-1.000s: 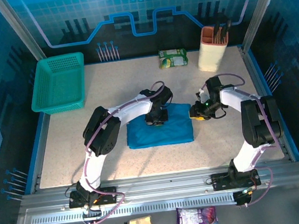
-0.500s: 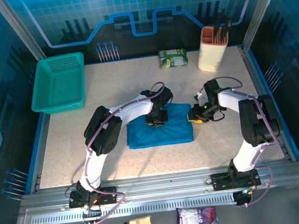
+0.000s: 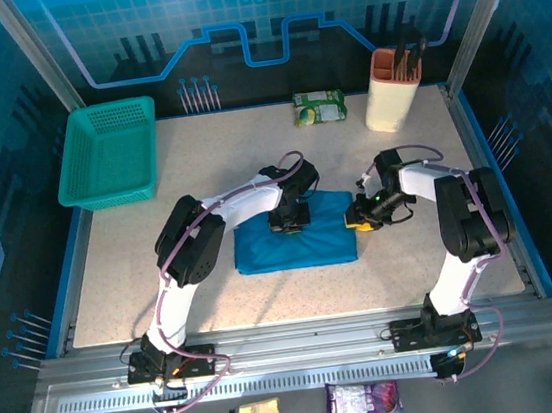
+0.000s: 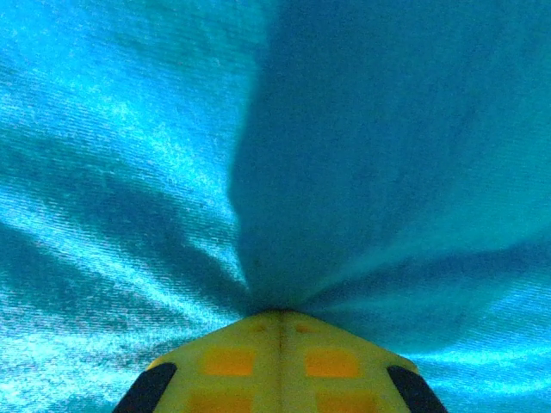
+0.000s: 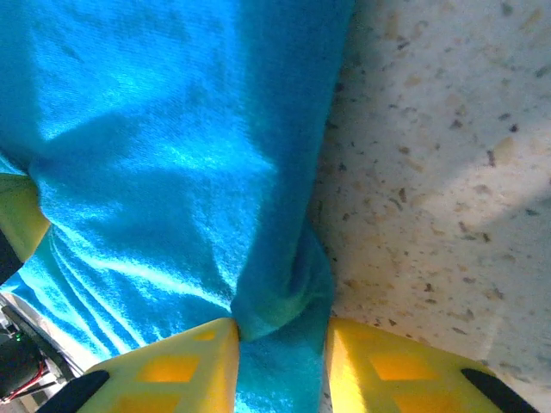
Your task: Fold the inside-out t-shirt
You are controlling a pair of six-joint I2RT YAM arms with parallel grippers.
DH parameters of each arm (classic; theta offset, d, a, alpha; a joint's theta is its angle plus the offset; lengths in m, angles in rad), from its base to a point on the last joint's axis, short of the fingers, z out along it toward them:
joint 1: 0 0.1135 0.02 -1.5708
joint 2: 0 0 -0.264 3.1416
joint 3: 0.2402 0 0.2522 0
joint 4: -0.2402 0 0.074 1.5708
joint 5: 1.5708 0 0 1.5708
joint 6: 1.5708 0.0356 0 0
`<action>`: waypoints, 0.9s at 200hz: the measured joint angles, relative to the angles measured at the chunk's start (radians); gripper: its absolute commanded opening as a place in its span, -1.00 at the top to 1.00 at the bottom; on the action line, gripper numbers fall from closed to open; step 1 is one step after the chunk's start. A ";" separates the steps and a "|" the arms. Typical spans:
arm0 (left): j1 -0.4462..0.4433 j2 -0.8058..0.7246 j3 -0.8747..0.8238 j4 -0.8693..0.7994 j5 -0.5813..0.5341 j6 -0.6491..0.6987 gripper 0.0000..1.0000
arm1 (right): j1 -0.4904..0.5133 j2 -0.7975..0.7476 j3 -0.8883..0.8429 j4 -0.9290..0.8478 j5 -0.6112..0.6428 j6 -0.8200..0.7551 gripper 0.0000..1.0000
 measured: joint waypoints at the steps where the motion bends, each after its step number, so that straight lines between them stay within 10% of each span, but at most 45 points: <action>1: 0.000 0.000 0.000 0.000 0.000 0.000 1.00 | 0.000 0.000 0.000 0.000 0.000 0.000 0.38; 102: 0.018 -0.103 -0.111 0.082 0.060 0.000 0.70 | -0.003 0.002 0.006 -0.024 -0.010 0.022 1.00; 180: 0.174 -0.344 -0.348 0.156 0.069 -0.024 0.90 | 0.000 -0.051 0.145 -0.258 0.375 -0.007 1.00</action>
